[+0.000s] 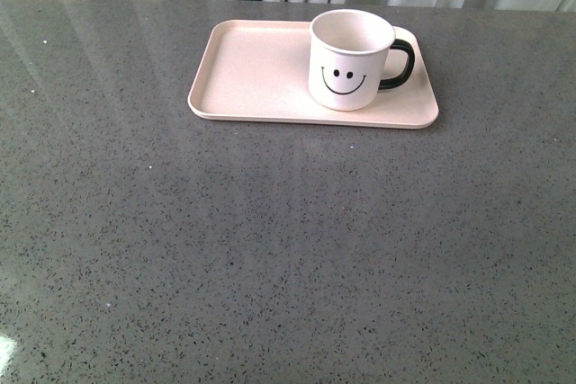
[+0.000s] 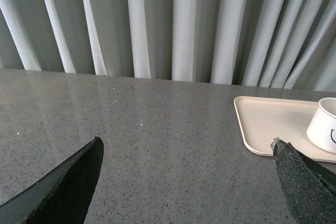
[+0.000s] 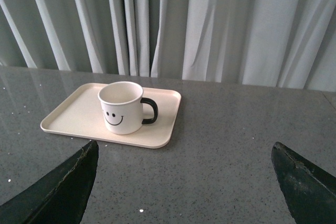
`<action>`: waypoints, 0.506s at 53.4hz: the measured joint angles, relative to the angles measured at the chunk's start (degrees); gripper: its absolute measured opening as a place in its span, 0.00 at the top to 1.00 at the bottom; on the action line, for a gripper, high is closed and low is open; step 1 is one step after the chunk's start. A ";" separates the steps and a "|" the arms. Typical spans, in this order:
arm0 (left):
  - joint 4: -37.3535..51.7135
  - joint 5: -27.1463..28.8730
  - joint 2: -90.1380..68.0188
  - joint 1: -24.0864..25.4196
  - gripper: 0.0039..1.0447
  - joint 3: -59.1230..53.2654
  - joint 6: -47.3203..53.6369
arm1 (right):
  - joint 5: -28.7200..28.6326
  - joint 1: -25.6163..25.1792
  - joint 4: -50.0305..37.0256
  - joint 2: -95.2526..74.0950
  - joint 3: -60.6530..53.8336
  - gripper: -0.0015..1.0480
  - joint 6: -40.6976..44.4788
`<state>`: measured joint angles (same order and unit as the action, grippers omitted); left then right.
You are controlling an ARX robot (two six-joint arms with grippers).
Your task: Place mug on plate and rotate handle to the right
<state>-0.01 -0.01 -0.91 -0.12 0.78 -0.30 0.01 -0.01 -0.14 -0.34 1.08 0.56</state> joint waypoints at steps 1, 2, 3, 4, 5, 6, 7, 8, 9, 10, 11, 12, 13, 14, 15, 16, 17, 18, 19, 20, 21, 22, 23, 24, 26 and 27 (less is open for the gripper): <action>-0.02 0.00 0.00 0.00 0.09 0.00 0.02 | 0.00 0.00 0.00 0.00 0.00 0.09 0.00; -0.02 0.00 0.00 0.00 0.09 0.00 0.00 | 0.00 0.00 0.00 0.02 0.00 0.09 0.00; 0.00 0.00 0.00 0.00 0.09 0.00 0.02 | 0.00 0.00 0.00 0.00 0.00 0.09 0.00; -0.02 0.00 0.00 0.00 0.09 0.00 0.02 | 0.00 0.00 0.00 0.02 0.00 0.09 0.00; -0.02 0.00 0.00 0.00 0.09 0.00 0.00 | 0.00 0.00 0.00 0.00 0.00 0.09 0.00; -0.02 0.00 0.00 0.00 0.09 0.00 0.00 | 0.00 0.00 0.00 0.02 0.00 0.09 0.00; -0.02 0.00 0.00 0.00 0.09 0.00 0.02 | 0.00 0.00 0.00 0.00 0.00 0.09 0.00; -0.02 0.00 0.00 0.00 0.09 0.00 0.02 | 0.00 0.00 0.00 0.00 0.00 0.09 0.00; 0.00 0.00 0.00 0.00 0.09 0.00 0.00 | 0.00 0.00 0.00 0.00 0.00 0.09 0.00; 0.00 0.00 0.00 0.00 0.09 0.00 0.02 | 0.00 0.00 0.00 0.00 0.00 0.09 0.00; -0.02 0.00 0.00 0.00 0.09 0.00 0.02 | 0.00 0.00 0.00 0.00 0.00 0.09 0.00; -0.02 0.00 0.00 0.00 0.09 0.00 0.00 | 0.00 0.00 0.00 0.02 0.00 0.09 0.00; -0.02 0.00 0.00 0.00 0.09 0.00 0.02 | 0.00 0.00 0.00 0.00 0.00 0.09 0.00; -0.02 0.00 0.00 0.00 0.09 0.00 0.00 | 0.00 0.00 0.00 0.02 0.00 0.09 0.00; -0.02 0.00 0.00 0.00 0.09 0.00 0.00 | 0.00 0.00 0.00 0.00 0.00 0.09 0.00; -0.02 0.00 0.00 0.00 0.09 0.00 0.02 | 0.00 0.00 0.00 0.02 0.00 0.09 0.00; -0.02 0.00 0.00 0.00 0.09 0.00 0.02 | 0.00 0.00 0.00 0.00 0.00 0.09 0.00; -0.02 0.00 0.00 0.00 0.09 0.00 0.02 | 0.00 0.00 0.00 0.02 0.00 0.09 0.00; -0.02 0.00 0.00 0.00 0.09 0.00 0.02 | 0.00 0.00 0.00 0.02 0.00 0.09 0.00; -0.02 0.00 0.00 0.00 0.09 0.00 0.02 | 0.00 0.00 0.00 0.00 0.00 0.09 0.00; -0.02 0.00 0.00 0.00 0.09 0.00 0.00 | 0.00 0.00 0.00 0.00 0.00 0.09 0.00; -0.02 0.00 0.00 0.00 0.09 0.00 0.00 | 0.00 0.00 0.00 0.00 0.00 0.09 0.00; 0.00 0.00 0.00 0.00 0.09 0.00 0.02 | 0.00 0.00 0.00 0.00 0.00 0.09 0.00; 0.00 0.00 0.00 0.00 0.09 0.00 0.02 | 0.00 0.00 0.00 0.02 0.00 0.09 0.00; -0.02 0.00 0.00 0.00 0.09 0.00 0.00 | 0.00 0.00 0.00 0.02 0.00 0.09 0.00; -0.02 0.00 0.00 0.00 0.09 0.00 0.02 | 0.00 0.00 0.00 0.00 0.00 0.09 0.00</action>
<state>-0.03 -0.01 -0.91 -0.12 0.78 -0.27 0.01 -0.01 -0.14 -0.34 1.08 0.56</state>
